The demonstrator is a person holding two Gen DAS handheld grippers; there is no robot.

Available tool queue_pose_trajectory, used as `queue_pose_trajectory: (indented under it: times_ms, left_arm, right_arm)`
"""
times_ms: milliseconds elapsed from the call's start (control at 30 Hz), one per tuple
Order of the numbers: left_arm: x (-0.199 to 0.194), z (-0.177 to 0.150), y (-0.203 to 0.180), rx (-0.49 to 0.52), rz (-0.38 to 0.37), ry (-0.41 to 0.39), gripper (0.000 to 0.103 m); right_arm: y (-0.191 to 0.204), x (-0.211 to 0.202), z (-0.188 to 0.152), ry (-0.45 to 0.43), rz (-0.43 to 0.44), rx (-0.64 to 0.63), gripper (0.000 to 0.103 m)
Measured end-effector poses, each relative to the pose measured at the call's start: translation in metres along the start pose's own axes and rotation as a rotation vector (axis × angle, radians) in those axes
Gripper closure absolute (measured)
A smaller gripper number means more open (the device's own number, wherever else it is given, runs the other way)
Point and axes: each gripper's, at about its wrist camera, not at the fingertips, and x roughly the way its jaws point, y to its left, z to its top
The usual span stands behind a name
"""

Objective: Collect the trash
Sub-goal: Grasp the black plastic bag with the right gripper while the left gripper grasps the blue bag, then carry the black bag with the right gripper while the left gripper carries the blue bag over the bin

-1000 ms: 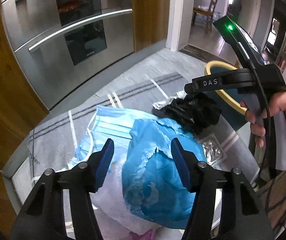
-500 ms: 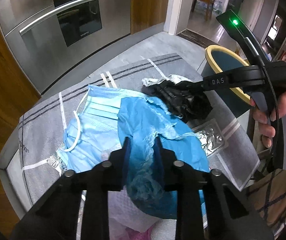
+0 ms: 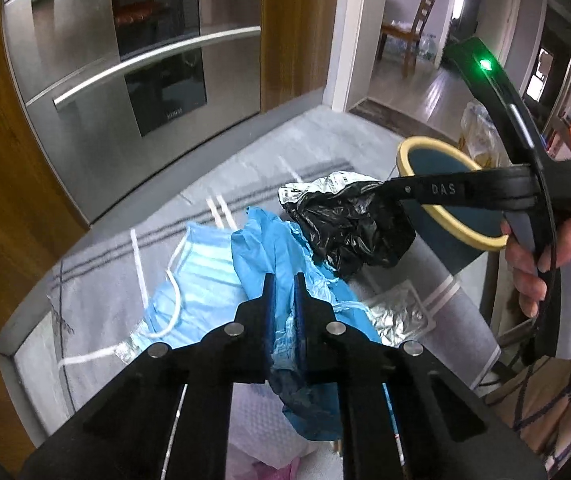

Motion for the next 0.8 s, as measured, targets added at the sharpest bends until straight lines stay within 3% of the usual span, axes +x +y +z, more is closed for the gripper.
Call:
queue_pose_trajectory:
  times_ms: [333,667,800]
  left_arm:
    - [-0.023,0.029,-0.007,0.005,0.0,-0.126,0.095]
    - [-0.017,0.048,-0.04,0.043,-0.042,-0.165,0.095]
    - [-0.018,0.057,-0.058,0.068,-0.071,-0.185,0.095]
  right_arm:
    - [-0.007,-0.06,0.01,-0.145,-0.042,-0.013,0.099]
    - [-0.068,-0.118,0.0,-0.248,-0.176,0.067,0.099]
    - [-0.107,-0.135,-0.005,-0.277,-0.225,0.166,0.099]
